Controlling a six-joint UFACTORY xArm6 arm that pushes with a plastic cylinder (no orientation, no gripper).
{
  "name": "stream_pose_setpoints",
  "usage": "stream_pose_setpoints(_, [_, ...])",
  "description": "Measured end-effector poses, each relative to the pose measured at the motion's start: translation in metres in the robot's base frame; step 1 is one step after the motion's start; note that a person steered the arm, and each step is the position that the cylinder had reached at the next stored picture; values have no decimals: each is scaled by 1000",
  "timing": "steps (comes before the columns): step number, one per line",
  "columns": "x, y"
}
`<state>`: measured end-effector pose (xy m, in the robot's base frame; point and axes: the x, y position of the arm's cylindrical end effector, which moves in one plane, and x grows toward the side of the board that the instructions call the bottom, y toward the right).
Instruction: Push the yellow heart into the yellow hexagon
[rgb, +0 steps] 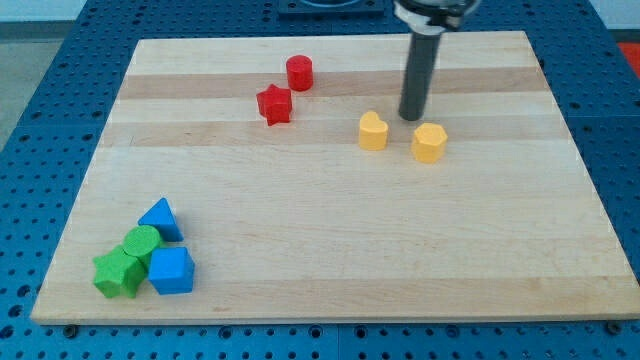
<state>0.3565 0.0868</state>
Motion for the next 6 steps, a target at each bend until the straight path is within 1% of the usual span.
stream_pose_setpoints(1, [-2, -41])
stream_pose_setpoints(2, [-5, -70])
stream_pose_setpoints(3, [30, -71])
stream_pose_setpoints(4, [38, -58])
stream_pose_setpoints(6, [38, -18])
